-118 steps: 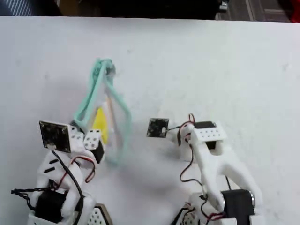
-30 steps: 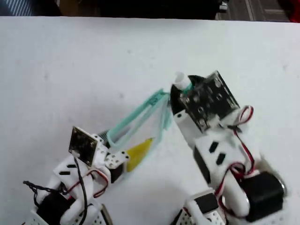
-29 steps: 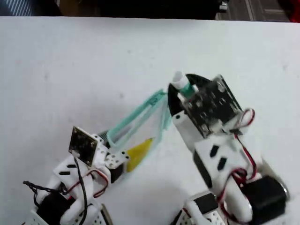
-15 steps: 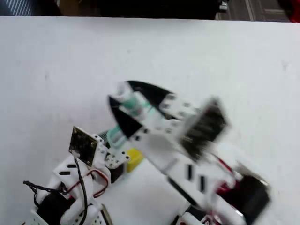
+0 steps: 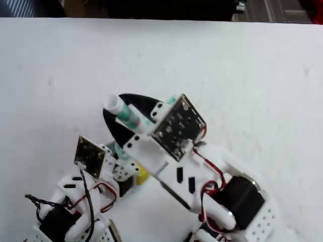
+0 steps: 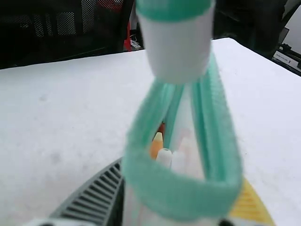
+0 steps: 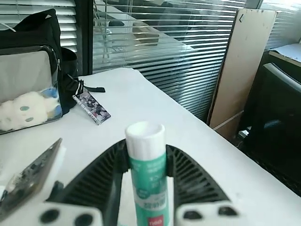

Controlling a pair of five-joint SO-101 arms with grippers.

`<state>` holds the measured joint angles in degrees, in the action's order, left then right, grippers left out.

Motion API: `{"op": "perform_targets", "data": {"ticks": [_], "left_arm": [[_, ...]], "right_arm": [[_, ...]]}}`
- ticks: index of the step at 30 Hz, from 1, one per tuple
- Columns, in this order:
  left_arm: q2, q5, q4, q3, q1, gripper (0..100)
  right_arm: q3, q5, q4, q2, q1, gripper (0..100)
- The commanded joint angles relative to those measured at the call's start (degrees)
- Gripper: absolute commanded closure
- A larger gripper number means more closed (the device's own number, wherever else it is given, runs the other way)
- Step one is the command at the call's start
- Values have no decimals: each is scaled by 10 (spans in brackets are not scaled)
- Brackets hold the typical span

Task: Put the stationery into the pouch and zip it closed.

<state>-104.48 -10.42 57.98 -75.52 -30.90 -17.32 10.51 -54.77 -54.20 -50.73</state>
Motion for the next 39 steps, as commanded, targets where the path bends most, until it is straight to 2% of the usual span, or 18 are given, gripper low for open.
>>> {"op": "perform_targets", "data": {"ticks": [1,12,22,28,33,39], "left_arm": [[2,4,2,27,-5,736],[2,3,1,27,-5,736],[2,2,2,28,0,736],[2,0,1,31,48,736],[2,0,1,31,45,736],[2,0,1,31,47,736]], "right_arm": [[3,-5,-5,-35,-3,982],[-41,-5,40,-9,-2,982],[-46,-4,20,0,0,982],[-47,-5,-21,2,61,982],[-47,-5,-61,1,71,982],[-48,-17,-65,7,133,972]]}}
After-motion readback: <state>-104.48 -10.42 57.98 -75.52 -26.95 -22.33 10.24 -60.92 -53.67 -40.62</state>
